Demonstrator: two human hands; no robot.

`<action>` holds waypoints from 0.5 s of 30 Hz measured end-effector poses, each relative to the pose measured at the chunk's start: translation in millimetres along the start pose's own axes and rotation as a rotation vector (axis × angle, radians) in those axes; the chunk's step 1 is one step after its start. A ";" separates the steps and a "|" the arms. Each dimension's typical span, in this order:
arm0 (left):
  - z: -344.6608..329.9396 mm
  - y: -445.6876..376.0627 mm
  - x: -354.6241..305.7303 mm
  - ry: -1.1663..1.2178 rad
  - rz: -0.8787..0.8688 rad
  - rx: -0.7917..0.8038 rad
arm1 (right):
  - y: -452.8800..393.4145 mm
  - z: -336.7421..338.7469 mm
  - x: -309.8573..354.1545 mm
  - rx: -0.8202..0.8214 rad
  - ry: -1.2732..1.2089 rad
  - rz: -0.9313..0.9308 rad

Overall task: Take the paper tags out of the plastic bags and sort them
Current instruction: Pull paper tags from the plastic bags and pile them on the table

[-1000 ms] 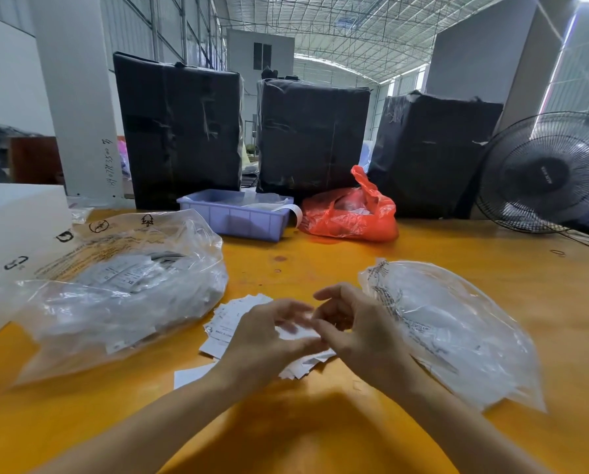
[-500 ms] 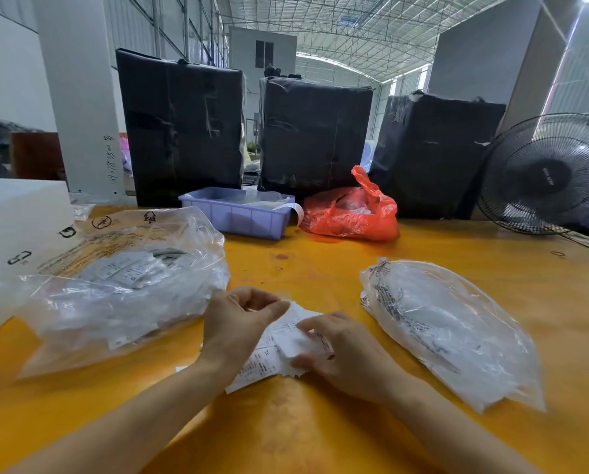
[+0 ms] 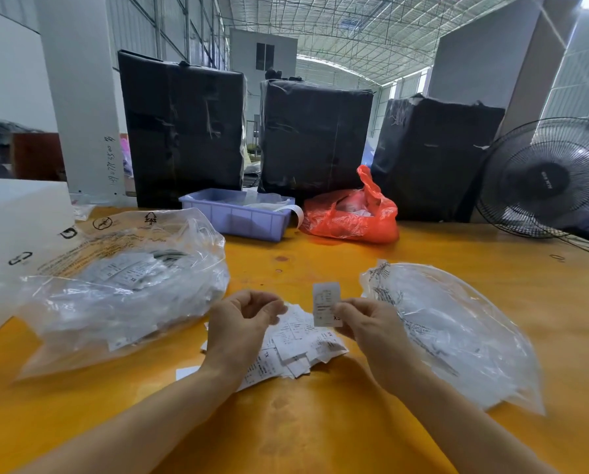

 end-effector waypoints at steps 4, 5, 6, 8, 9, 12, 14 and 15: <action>-3.8 2.4 -1.1 0.028 0.025 0.020 | 0.1 -3.2 -15.4 0.046 -0.264 -0.219; -5.1 3.1 0.1 0.052 0.042 0.029 | 0.9 -3.9 -16.2 0.057 -0.290 -0.245; -6.6 3.7 1.4 0.076 0.062 0.037 | 1.7 -4.1 -16.2 0.060 -0.307 -0.261; -9.1 5.2 4.0 0.113 0.100 0.048 | 2.4 -1.2 -14.9 0.039 -0.321 -0.265; -10.4 6.0 4.7 0.128 0.110 0.051 | 1.9 1.5 -12.7 0.023 -0.327 -0.249; -13.8 8.3 5.8 0.157 0.122 0.062 | -0.4 9.1 -0.3 -0.012 -0.379 -0.158; -15.4 9.4 7.2 0.167 0.130 0.072 | 0.5 9.3 10.0 0.003 -0.415 -0.090; -16.5 9.8 8.2 0.166 0.135 0.079 | 1.9 7.5 14.9 0.021 -0.409 -0.055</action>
Point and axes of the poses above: each hand's wrist, its own y-axis away from the middle knuckle, its own z-axis out of the back of the hand, x = y × z, the point moved 10 cm from there along -y, towards the middle knuckle, and after that the axes turned 2 degrees about -x, right-handed, at the moved point
